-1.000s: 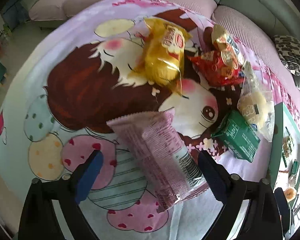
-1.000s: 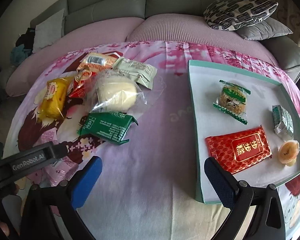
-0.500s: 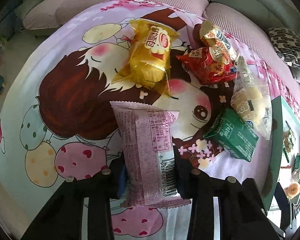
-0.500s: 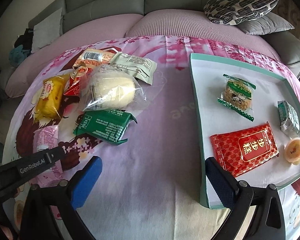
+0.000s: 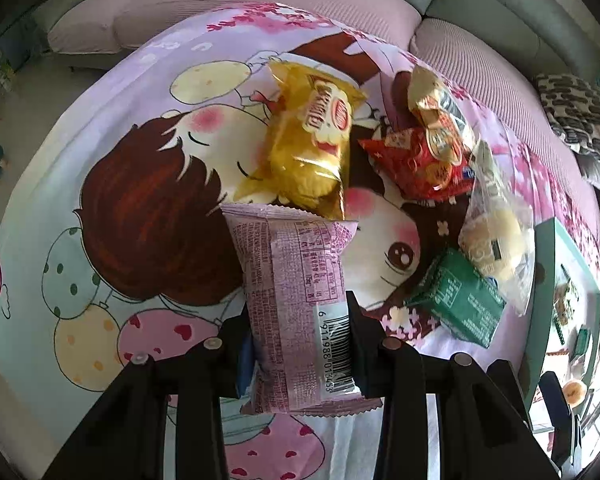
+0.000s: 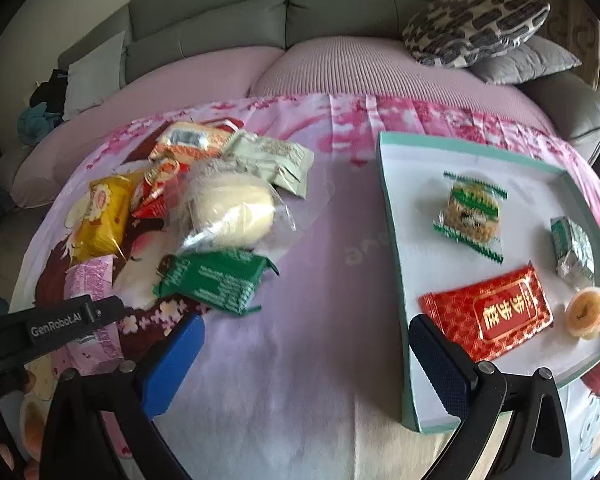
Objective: Organize snacks
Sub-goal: 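Grasp the dark green packet with the right tool while the left tool holds the pink packet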
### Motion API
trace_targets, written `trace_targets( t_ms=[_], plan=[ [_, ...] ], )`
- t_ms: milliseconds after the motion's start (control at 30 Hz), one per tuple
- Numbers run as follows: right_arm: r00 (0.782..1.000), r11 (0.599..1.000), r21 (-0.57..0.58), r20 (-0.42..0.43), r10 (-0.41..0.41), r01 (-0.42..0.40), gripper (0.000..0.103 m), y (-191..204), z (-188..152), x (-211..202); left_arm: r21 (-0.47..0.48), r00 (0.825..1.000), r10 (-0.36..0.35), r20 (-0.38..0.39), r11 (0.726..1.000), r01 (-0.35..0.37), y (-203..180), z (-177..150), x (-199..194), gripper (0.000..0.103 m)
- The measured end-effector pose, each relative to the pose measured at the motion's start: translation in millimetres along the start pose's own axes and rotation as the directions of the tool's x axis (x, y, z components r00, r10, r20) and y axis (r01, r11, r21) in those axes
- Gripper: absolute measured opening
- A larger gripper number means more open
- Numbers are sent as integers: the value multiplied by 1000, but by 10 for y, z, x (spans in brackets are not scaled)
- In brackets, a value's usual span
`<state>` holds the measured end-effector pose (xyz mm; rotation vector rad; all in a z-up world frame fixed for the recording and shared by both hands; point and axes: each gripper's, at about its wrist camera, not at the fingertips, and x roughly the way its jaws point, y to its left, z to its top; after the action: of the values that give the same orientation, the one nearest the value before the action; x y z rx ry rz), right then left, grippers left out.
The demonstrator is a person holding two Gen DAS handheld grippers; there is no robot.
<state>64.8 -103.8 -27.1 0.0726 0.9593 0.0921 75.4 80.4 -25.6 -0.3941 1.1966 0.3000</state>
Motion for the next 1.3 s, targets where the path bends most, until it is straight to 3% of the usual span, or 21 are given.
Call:
trace_targets(
  t_ms=[100,367,733,1100,1300],
  plan=[
    [1000,1000,-21,24,-10,11,103,90,9,-32,-8,1000,-13,1,1000,13,97,69,-33,40],
    [998,997,-64,37,55,-53,103,451,109,125,23,1000,0,18,1000,-1,212,286,-43,40],
    [1000,997,-82,-5,-8,8,101,691,128,534,52,1000,-2,11,999,2,285,428,2,40],
    [1000,997,-73,-10,1,-1,76,621,119,521,61,1000,-2,0,998,2,175,368,89,40],
    [999,998,-57,-34,18,-20,71,515,62,432,73,1000,-2,5,997,1,131,354,102,40]
  ],
)
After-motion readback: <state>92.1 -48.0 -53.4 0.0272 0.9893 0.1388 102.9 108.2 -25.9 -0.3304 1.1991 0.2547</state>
